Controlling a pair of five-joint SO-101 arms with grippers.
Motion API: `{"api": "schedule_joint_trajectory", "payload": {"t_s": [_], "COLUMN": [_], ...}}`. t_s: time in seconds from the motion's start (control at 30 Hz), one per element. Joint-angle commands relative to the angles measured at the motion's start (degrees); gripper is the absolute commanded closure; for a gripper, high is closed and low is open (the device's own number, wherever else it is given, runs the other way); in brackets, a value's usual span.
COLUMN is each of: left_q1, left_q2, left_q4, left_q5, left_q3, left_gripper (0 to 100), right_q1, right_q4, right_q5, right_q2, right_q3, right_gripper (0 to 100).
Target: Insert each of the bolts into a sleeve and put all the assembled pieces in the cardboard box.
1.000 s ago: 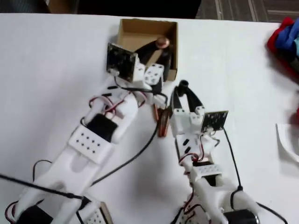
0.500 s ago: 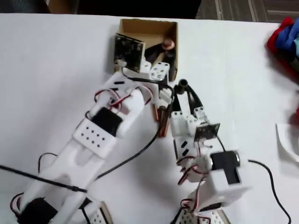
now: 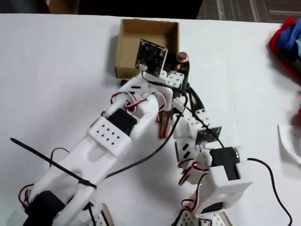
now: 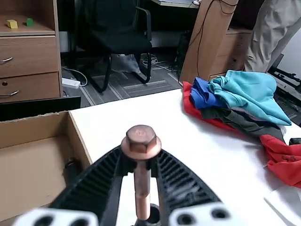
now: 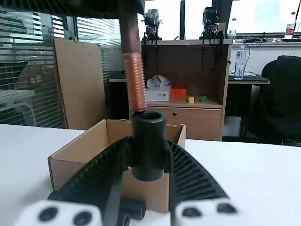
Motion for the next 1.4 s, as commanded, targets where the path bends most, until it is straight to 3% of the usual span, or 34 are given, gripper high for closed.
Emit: {"api": "schedule_joint_trajectory", "payload": {"t_s": [0.0,0.5,0.73,1.27,1.37], "left_q1": [0.4,3.4,2.8,2.8,2.2], "left_q2": [-0.2,-0.1,-0.1,7.0,5.5], "left_q4": [-1.8,-1.3,-1.3,-1.2,2.6], "left_q5": [0.3,0.3,-6.9,-6.9,-7.0], "left_q3": [-3.7,-3.3,-3.3,-3.5,-3.3], "left_gripper": [97,97,97,97,97], "right_q1": [0.0,0.0,0.0,0.1,0.1], "right_q4": [-1.6,-1.6,-1.6,-1.6,-1.6], "right_q5": [0.6,0.6,0.6,0.6,0.6], "right_q2": [-0.1,0.0,0.0,0.0,0.0], "right_q3": [-1.6,-1.6,-1.6,-1.6,-1.6], "right_gripper": [97.6,97.6,97.6,97.6,97.6]}}
